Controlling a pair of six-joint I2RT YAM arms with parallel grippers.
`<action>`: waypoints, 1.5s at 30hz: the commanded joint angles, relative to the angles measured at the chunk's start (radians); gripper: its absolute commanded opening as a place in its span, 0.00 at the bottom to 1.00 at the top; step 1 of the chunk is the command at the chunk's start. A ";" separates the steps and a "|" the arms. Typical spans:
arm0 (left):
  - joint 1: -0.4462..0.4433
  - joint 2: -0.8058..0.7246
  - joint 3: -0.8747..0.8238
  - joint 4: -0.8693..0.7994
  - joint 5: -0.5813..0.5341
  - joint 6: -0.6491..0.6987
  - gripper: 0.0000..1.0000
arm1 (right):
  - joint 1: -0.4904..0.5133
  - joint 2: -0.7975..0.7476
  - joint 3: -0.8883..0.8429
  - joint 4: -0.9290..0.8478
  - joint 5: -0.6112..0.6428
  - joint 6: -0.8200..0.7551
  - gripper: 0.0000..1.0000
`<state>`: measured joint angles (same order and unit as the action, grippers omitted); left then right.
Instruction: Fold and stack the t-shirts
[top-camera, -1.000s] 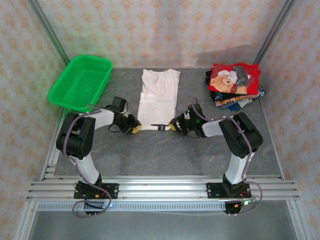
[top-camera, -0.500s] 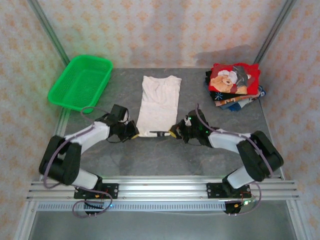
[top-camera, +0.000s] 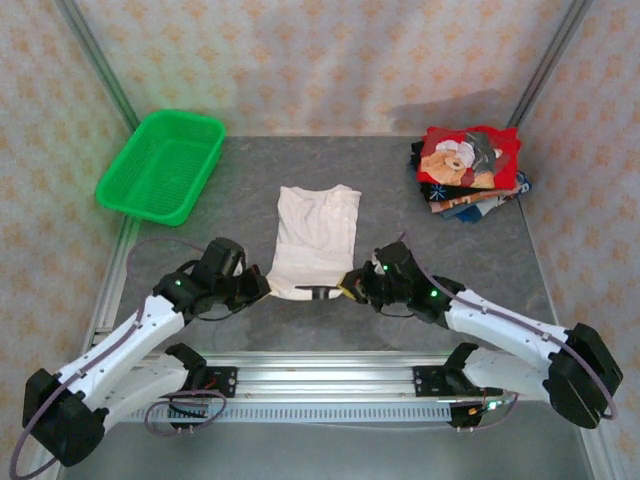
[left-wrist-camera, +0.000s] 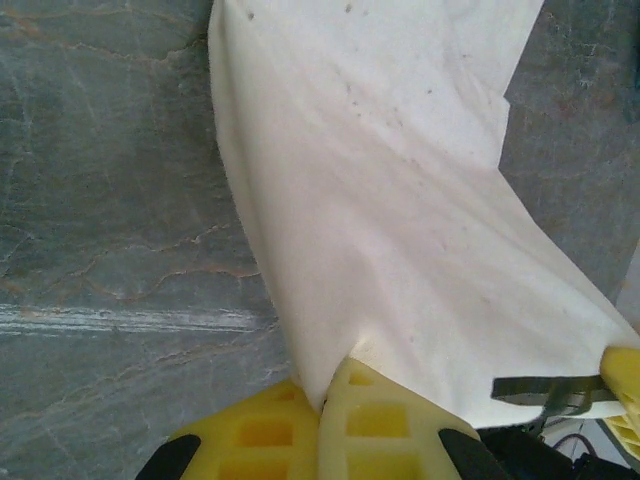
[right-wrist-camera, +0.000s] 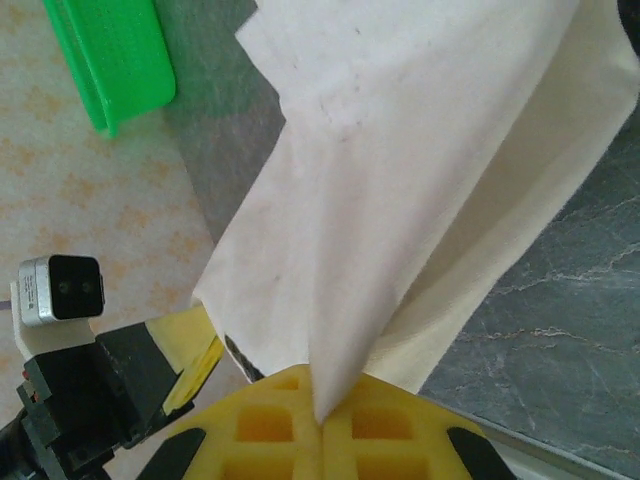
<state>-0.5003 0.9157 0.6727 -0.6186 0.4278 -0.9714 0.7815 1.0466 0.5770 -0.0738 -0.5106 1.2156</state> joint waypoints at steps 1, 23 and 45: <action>0.018 0.085 0.122 -0.040 -0.027 0.011 0.00 | -0.050 0.027 0.122 -0.113 0.037 -0.056 0.00; 0.324 0.859 0.798 -0.008 0.144 0.236 0.00 | -0.486 0.790 0.813 -0.265 -0.300 -0.382 0.00; 0.375 1.380 1.918 -0.224 0.236 0.193 0.64 | -0.637 1.087 1.504 -0.423 -0.297 -0.462 0.58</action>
<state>-0.1368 2.3611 2.3863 -0.7467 0.6292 -0.7799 0.1719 2.2665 1.9728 -0.4213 -0.8406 0.8288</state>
